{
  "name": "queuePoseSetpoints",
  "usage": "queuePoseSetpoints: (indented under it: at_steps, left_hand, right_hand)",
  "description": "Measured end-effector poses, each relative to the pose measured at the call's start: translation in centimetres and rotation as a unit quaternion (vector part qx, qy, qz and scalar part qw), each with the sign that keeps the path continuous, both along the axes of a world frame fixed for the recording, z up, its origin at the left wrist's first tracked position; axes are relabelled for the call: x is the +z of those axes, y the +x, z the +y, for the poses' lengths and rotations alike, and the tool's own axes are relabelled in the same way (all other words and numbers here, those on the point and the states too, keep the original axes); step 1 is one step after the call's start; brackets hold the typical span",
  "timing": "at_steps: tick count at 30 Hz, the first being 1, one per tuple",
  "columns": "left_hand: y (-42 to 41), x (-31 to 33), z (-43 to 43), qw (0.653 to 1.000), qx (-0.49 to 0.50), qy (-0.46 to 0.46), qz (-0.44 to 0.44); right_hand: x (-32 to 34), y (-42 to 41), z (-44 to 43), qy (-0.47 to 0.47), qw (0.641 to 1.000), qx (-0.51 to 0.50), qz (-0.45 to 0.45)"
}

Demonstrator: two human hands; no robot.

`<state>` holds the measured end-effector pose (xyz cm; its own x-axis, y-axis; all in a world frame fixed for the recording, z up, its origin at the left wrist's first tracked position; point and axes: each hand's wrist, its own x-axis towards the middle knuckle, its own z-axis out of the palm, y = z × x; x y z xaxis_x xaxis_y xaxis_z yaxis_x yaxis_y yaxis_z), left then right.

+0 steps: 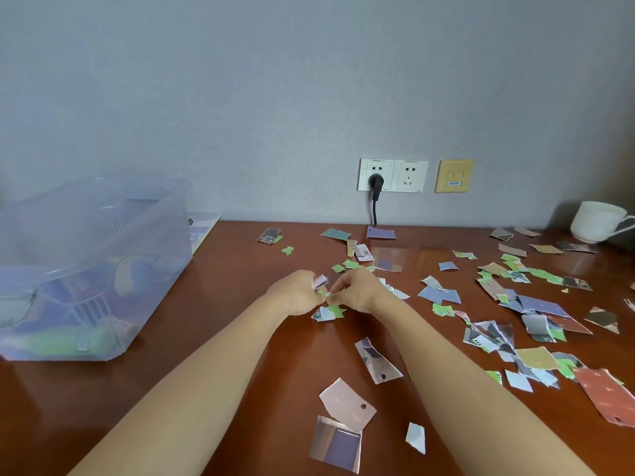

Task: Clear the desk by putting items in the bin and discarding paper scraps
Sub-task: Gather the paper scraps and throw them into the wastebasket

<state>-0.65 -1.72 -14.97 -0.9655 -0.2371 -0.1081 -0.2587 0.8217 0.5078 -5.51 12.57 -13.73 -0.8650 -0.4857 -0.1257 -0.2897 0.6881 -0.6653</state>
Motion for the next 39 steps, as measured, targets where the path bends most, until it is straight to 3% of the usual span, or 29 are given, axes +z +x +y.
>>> queuePoseSetpoints:
  at_steps: [3, 6, 9, 12, 14, 17, 22, 32, 39]
  left_hand:
    - [1.0, 0.2, 0.3, 0.999, -0.007, 0.016, 0.050]
    - [2.1, 0.8, 0.1, 0.975, 0.028, 0.196, 0.096]
    - [3.9, 2.0, 0.0, 0.887, 0.140, 0.430, 0.098]
    - [6.6, 3.1, -0.6, 0.769, 0.196, 0.599, 0.110]
    - [8.8, 3.6, -1.6, 0.713, 0.214, 0.657, 0.121]
    - [12.7, 4.1, -3.1, 0.675, 0.236, 0.686, 0.135]
    - [20.7, 4.0, -6.3, 0.633, 0.292, 0.692, 0.187]
    - [41.3, 0.7, -11.6, 0.576, 0.380, 0.657, 0.303]
    - [52.2, -7.2, -15.2, 0.529, 0.465, 0.641, 0.305]
  right_hand:
    - [0.5, 0.2, 0.0, -0.004, 1.000, 0.017, -0.015]
    - [1.3, 1.0, -0.4, -0.037, 0.999, 0.015, 0.013]
    - [2.4, 2.7, -1.5, -0.108, 0.994, 0.009, -0.008]
    - [3.2, 5.4, -3.5, -0.218, 0.965, 0.007, -0.142]
    - [3.4, 7.4, -5.3, -0.285, 0.926, 0.021, -0.246]
    - [3.5, 10.6, -8.2, -0.325, 0.882, 0.049, -0.339]
    - [3.4, 16.4, -13.1, -0.276, 0.845, 0.125, -0.441]
    - [0.5, 33.3, -21.6, -0.174, 0.784, 0.271, -0.531]
    - [-7.4, 44.0, -26.9, -0.115, 0.773, 0.272, -0.562]
